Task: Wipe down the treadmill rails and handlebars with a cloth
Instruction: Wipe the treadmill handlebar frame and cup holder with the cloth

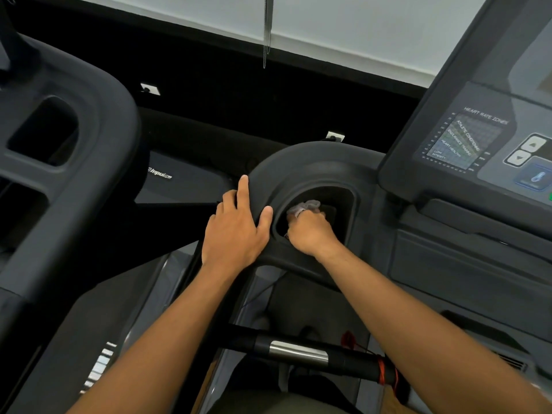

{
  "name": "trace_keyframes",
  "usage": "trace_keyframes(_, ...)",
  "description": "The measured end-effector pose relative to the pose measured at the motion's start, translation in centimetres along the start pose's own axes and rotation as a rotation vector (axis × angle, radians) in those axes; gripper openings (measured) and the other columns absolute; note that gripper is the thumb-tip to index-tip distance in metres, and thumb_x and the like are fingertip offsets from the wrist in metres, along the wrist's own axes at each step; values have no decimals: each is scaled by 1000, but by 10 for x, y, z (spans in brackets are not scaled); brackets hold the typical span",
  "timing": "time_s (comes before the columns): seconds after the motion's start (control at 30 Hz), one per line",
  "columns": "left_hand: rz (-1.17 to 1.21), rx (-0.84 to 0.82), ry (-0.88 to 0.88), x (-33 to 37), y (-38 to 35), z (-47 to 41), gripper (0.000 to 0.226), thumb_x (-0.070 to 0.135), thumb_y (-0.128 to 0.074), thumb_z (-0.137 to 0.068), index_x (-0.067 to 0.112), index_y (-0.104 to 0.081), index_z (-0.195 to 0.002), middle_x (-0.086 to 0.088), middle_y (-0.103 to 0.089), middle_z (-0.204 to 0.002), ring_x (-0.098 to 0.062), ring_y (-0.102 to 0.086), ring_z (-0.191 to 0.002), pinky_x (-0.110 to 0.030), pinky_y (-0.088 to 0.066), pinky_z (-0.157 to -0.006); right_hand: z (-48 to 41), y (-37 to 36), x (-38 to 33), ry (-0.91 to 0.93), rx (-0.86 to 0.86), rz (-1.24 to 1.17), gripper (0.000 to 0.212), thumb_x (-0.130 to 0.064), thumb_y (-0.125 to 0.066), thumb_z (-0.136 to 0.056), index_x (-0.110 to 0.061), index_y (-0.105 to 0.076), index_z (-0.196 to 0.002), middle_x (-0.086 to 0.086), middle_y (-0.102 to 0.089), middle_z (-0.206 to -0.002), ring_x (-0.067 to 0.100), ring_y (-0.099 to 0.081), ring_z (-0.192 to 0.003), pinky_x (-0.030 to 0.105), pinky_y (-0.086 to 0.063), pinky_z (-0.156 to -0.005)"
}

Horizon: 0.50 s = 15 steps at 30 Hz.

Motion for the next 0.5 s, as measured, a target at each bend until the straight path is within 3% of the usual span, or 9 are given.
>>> trace_keyframes(0.1,-9,1,9,0,-1,-1,79,63,-37,-104,21,-9,-165,-15,-44,-154,-34,-57,-128,-47,-52,-96,21,5,-3,127,-197,-134,42,-35,-34,-107,-21,-57,-140,8,-54,-145,26,-50,-130,37,-42,-107)
trace_keyframes(0.23,-9,10,11,1,-2,0,80,63,-38,-103,21,-11,-165,-15,-46,-152,-34,-59,-126,-47,-53,-94,31,11,8,164,-361,-230,46,-47,-37,-106,-33,-45,-149,-4,-52,-148,18,-48,-134,34,-34,-114)
trace_keyframes(0.3,-7,11,12,0,-2,-1,79,63,-38,-103,21,-11,-165,-15,-46,-151,-34,-59,-126,-48,-54,-94,28,22,13,241,-384,-88,35,-44,-43,-105,-37,-58,-136,-10,-63,-124,12,-58,-114,32,-42,-105)
trace_keyframes(0.33,-5,7,13,0,-2,-1,79,63,-38,-103,22,-11,-165,-15,-46,-151,-34,-59,-127,-48,-54,-94,27,31,14,293,-389,26,25,-42,-46,-105,-37,-66,-117,-12,-65,-106,10,-60,-98,32,-46,-95)
trace_keyframes(0.4,-1,7,13,1,-1,0,79,63,-39,-103,22,-11,-165,-15,-46,-152,-35,-58,-128,-49,-53,-95,25,49,13,406,-383,300,24,-33,-50,-103,-29,-61,-82,-7,-64,-85,12,-59,-79,36,-50,-81)
trace_keyframes(0.5,6,6,17,1,0,-1,79,63,-39,-103,23,-10,-165,-14,-45,-153,-34,-57,-129,-49,-52,-96,34,65,12,481,-441,658,20,-14,-51,-99,-22,-59,-83,-2,-60,-83,15,-55,-72,29,-47,-65)
Point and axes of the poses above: each hand's wrist, its own z-axis away from the middle knuckle, its own y-axis out of the back of the hand, x = y × z, the point moved 5 cm from there along -z, towards the middle knuckle
